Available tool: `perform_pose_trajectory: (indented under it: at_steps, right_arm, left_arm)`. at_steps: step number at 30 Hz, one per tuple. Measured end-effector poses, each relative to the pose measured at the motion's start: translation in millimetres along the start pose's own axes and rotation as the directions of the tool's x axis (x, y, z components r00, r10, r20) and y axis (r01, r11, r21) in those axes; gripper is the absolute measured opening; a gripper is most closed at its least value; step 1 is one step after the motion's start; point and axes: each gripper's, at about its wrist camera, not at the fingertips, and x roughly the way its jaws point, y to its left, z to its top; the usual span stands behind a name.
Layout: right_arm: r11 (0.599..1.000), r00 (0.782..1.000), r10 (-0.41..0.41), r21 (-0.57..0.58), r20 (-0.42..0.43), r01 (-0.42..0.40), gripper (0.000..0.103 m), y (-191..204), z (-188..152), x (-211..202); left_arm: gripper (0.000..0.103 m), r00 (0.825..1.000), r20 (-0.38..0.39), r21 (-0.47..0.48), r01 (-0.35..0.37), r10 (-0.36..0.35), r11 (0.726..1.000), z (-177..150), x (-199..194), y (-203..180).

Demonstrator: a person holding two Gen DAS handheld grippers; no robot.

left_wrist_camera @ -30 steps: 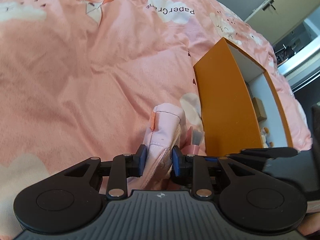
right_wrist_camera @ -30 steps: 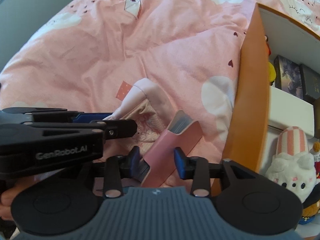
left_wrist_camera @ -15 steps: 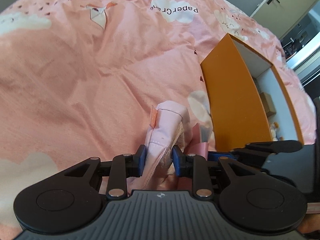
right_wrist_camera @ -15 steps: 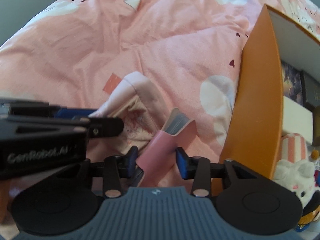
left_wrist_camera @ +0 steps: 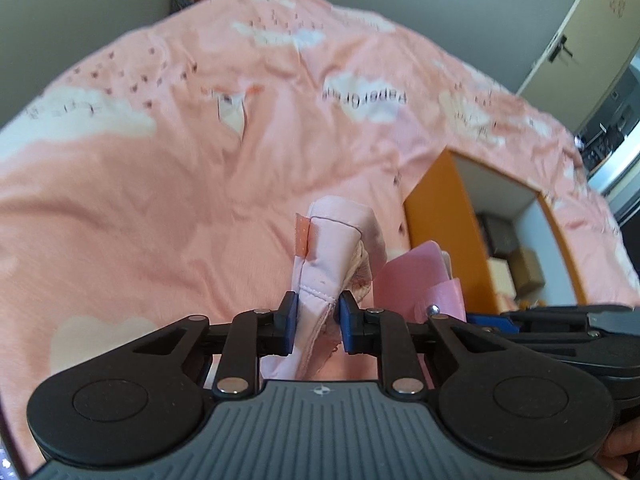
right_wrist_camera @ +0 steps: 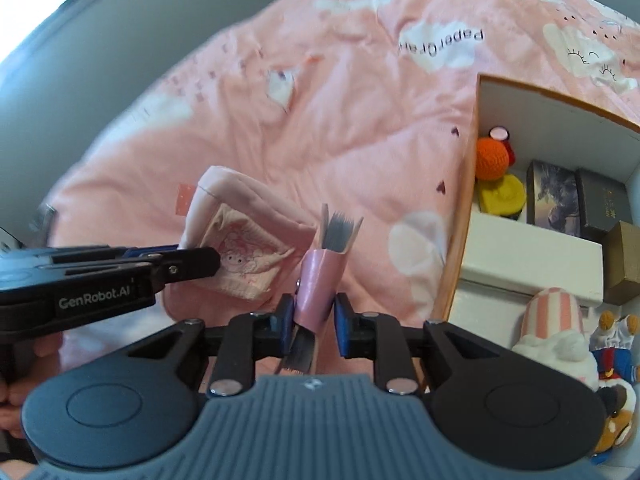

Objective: Organize objects
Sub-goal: 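Lift the pink pouch with left gripper while right gripper lifts the pink case, then carry the pink pouch with left gripper while right gripper carries pink case over box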

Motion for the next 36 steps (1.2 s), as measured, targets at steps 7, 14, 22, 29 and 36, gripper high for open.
perform_pose_trajectory:
  at_steps: [7, 14, 22, 29, 36]
  right_arm:
    - [0.998, 0.980, 0.046, 0.028, 0.192, -0.052, 0.022, -12, 8, -63]
    - [0.993, 0.950, -0.031, 0.114, 0.312, -0.005, 0.022, -53, 6, -120]
    - [0.975, 0.955, -0.092, 0.221, 0.282, 0.029, 0.023, -105, -24, -139]
    - [0.973, 0.981, -0.096, 0.223, 0.171, 0.056, 0.022, -123, -46, -114]
    - [0.972, 0.992, -0.051, 0.232, 0.114, 0.023, 0.023, -132, -53, -93]
  left_arm:
    - [0.024, 0.993, 0.092, -0.001, 0.072, -0.072, 0.997, 25, -36, -26]
    - [0.024, 0.979, 0.099, 0.055, 0.171, -0.176, 0.984, 42, -46, -83]
    - [0.024, 0.961, -0.095, 0.044, 0.264, -0.259, 0.964, 29, -1, -135]
    - [0.024, 0.973, -0.206, 0.092, 0.120, -0.099, 0.989, 9, 35, -152]
    - [0.025, 0.976, -0.216, 0.176, 0.044, -0.005, 0.983, 0, 41, -172]
